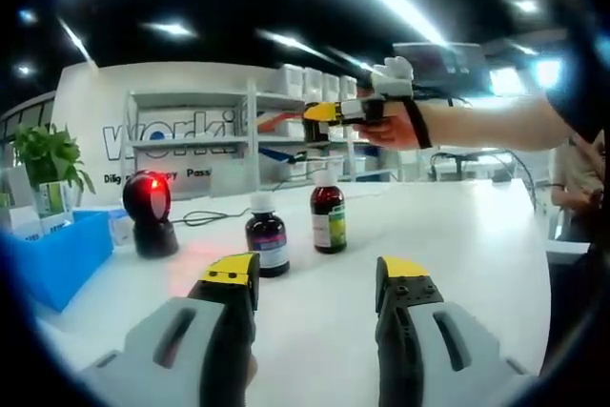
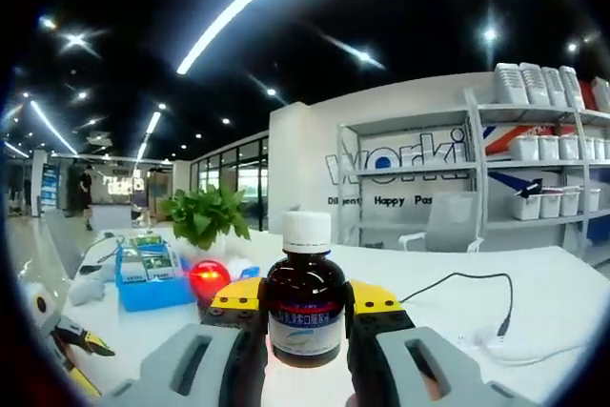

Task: Rotate the medicine bottle to make it face forward pick up the medicine bottle inspect the drug traceability code place the medicine on the table

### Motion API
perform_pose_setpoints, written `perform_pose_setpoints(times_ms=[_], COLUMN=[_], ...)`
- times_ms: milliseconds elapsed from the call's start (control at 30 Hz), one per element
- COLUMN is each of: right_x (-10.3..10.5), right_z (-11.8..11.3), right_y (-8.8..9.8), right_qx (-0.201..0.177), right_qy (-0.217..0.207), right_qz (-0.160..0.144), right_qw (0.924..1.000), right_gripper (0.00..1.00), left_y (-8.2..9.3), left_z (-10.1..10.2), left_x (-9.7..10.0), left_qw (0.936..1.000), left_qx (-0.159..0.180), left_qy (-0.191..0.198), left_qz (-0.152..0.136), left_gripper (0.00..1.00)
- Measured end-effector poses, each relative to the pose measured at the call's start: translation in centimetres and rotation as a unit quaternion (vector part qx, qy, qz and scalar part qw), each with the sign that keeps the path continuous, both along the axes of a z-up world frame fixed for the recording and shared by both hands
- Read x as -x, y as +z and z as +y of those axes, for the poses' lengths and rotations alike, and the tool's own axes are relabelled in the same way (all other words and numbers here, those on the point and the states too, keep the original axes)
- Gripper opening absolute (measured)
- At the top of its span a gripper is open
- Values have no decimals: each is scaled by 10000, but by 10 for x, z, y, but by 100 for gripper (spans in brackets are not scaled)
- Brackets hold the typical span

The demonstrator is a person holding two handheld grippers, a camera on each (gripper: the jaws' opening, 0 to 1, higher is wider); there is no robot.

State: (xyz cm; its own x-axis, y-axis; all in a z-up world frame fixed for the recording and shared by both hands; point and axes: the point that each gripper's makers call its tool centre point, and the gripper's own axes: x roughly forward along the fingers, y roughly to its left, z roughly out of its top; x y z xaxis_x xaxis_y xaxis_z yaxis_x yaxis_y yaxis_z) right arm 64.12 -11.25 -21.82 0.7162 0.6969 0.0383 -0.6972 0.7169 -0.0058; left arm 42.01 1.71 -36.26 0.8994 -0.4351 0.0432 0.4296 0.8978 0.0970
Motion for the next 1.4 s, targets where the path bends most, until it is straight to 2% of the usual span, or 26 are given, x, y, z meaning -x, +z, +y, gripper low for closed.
perform_pose_setpoints(times_ms=[133,333,533,700,900,1167,1400], right_x=[3,11,14,23,38,40,47], right_z=[-13,-31,-57,-68,-76,-88,-91], right_y=[0,-5,-18,-26,-41,-57,-80], right_qx=[-13,-22,120,39,43,-28,81], right_qy=[-145,-276,-707,-823,-943,-1115,-1119], right_qz=[-135,-134,-265,-259,-238,-95,7], right_qw=[9998,9995,9971,9963,9952,9937,9937], right_gripper=[27,27,27,27,27,27,27], left_y=[0,0,-1,-1,-2,-3,-3], left_z=[0,1,2,3,3,3,4], left_x=[0,0,0,-1,-1,-1,-2], left_qw=[10000,10000,10000,10000,10000,9999,9999], left_qx=[-9,3,-35,-14,-32,-70,-51], left_qy=[12,27,56,90,76,90,113], left_qz=[3,10,19,18,32,57,57], left_gripper=[40,40,40,40,39,39,39])
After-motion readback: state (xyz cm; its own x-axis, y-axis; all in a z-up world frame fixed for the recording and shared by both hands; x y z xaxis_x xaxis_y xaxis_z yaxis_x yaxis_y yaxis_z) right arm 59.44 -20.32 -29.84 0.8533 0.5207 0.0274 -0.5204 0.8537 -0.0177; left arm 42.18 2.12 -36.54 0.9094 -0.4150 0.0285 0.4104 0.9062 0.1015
